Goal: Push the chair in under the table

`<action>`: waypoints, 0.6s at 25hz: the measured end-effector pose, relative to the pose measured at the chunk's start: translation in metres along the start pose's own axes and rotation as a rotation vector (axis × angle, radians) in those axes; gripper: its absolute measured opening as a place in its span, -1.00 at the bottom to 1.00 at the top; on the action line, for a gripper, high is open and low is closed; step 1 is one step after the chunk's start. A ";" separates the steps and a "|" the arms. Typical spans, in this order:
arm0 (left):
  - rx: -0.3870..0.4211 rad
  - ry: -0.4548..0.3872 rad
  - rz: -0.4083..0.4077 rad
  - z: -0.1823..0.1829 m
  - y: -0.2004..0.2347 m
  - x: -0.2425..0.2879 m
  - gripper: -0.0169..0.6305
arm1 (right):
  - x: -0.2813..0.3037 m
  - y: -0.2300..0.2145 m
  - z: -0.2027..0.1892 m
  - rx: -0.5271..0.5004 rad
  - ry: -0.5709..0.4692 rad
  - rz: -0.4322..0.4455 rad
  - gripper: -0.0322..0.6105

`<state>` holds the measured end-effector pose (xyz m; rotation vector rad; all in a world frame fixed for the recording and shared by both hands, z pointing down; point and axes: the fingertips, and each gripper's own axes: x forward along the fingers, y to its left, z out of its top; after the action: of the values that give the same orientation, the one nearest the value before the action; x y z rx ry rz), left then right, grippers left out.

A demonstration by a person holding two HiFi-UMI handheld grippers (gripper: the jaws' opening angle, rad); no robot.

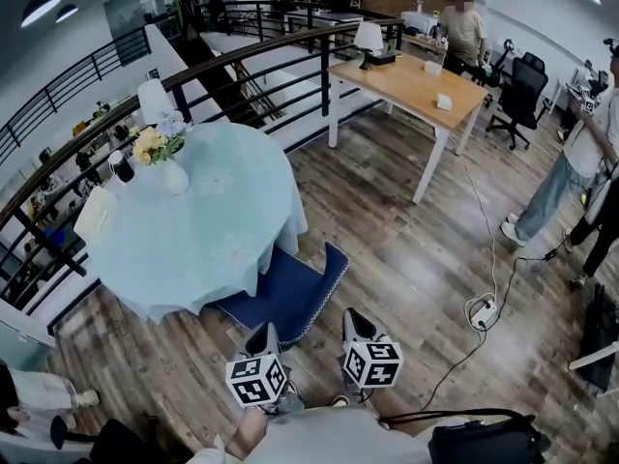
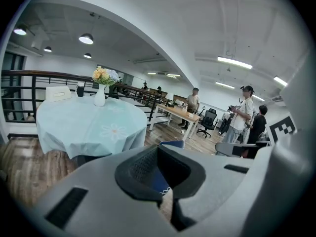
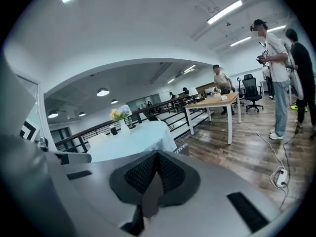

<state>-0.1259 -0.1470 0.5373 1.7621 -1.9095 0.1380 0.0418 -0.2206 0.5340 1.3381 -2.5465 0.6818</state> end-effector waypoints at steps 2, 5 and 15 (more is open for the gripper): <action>-0.001 0.001 -0.002 0.000 0.001 0.001 -0.93 | 0.002 0.000 -0.001 -0.001 0.006 -0.002 -0.85; -0.003 0.003 -0.002 0.000 0.004 0.003 -0.93 | 0.005 0.001 -0.003 -0.001 0.014 -0.004 -0.85; -0.013 0.005 -0.001 0.005 0.018 0.009 -0.93 | 0.018 0.012 -0.004 -0.021 0.029 0.004 -0.85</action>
<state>-0.1448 -0.1547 0.5423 1.7526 -1.9019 0.1287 0.0209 -0.2261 0.5401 1.3077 -2.5272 0.6687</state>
